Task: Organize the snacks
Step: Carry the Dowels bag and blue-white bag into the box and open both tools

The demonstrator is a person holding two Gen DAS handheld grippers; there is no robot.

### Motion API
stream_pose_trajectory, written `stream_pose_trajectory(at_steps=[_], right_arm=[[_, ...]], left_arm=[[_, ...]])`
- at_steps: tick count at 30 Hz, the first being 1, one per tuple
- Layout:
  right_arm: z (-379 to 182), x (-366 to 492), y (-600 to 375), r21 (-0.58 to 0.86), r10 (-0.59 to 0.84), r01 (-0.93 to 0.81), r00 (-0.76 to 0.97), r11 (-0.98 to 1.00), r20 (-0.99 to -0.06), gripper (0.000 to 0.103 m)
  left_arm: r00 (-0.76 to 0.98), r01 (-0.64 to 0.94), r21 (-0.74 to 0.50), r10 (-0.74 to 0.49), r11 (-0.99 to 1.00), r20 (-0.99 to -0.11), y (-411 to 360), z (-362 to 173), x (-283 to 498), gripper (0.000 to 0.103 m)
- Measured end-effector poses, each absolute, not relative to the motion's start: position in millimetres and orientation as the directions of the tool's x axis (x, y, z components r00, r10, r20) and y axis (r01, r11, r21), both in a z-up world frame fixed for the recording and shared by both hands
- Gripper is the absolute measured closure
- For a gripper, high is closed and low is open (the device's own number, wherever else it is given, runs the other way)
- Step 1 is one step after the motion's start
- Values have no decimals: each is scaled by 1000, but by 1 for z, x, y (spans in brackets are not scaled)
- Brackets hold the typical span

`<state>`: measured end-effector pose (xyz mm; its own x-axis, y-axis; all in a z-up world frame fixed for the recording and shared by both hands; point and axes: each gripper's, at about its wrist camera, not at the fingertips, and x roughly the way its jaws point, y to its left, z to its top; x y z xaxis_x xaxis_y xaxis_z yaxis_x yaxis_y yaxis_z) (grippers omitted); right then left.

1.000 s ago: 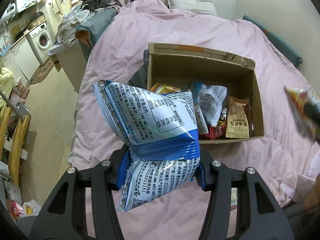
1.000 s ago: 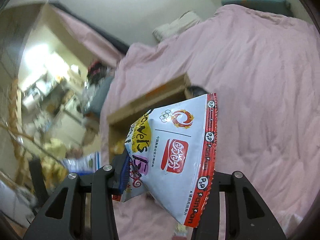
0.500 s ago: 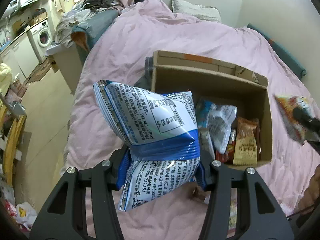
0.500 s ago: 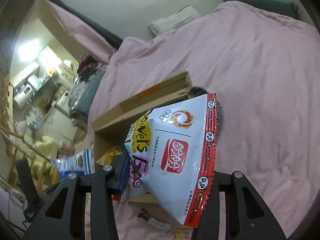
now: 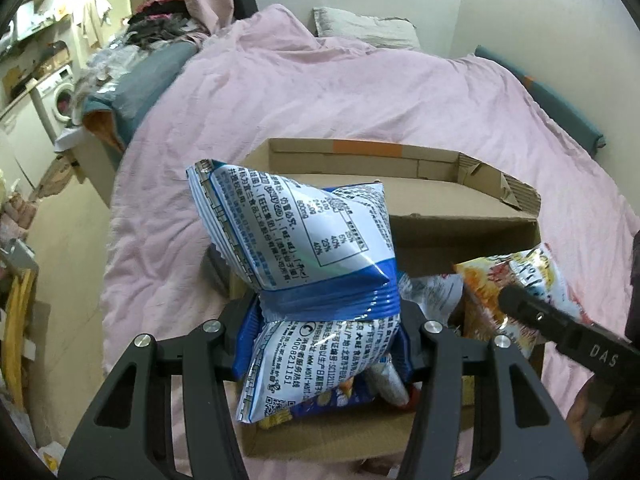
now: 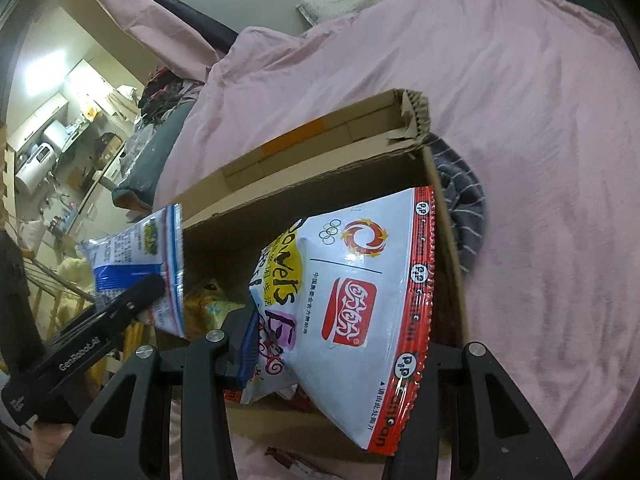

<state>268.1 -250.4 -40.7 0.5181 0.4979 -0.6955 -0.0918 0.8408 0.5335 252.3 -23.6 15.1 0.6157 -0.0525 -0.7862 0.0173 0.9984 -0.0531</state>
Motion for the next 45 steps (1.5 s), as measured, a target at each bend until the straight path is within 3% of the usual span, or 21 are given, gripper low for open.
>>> stream_pose_trajectory(at_steps=[23,28,31,33,36,38,45], right_arm=[[-59,273,-244,544,512,-78,470,835,-719,54],[-55,272,-245,531,500,-80,476,844,-723,52],[-52,273,-244,519,492,-89,483,850,-724,50],[-49,273,-245,512,485,-90,494,854,-722,36],[-42,270,-246,494,466,-97,528,864,-710,13],[-36,269,-246,461,436,-103,552,881,-711,8],[-13,259,-244,282,281,-106,649,954,-707,8]], left_arm=[[614,38,-120,-118,992,-780,-17,2,263,47],[605,35,-122,-119,992,-787,-19,1,260,38],[627,31,-124,-116,992,-770,-18,6,255,21],[647,25,-119,-107,993,-755,-18,10,253,13],[656,20,-114,-99,993,-748,-17,13,253,13],[654,15,-118,-99,993,-750,-16,13,253,13],[643,3,-111,-87,994,-761,-13,9,253,13]])
